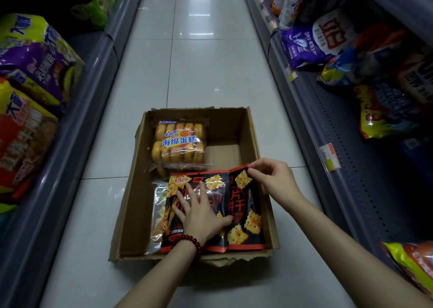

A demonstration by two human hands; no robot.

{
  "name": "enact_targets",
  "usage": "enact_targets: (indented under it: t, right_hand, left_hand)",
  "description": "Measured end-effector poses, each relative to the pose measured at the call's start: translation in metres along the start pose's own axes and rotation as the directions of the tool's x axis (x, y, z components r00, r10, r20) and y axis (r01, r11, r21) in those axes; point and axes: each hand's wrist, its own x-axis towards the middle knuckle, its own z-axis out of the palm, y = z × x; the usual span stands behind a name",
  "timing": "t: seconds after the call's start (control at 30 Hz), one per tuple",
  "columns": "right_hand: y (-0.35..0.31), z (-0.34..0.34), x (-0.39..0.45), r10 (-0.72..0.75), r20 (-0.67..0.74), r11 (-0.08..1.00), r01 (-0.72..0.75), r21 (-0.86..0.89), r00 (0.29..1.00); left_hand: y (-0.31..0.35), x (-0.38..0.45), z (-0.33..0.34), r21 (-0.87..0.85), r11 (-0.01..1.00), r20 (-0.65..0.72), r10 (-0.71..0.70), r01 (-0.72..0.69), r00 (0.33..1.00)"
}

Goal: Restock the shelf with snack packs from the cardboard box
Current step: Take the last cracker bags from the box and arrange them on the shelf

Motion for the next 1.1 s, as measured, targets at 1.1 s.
enact_targets:
  t: [1.1]
  right_hand:
    - [-0.02,0.059,0.042,-0.024,-0.063,0.971,0.008,-0.237,0.998]
  left_hand:
    - [-0.049,-0.025,-0.04,-0.316,0.942,-0.096,0.088,-0.115,0.991]
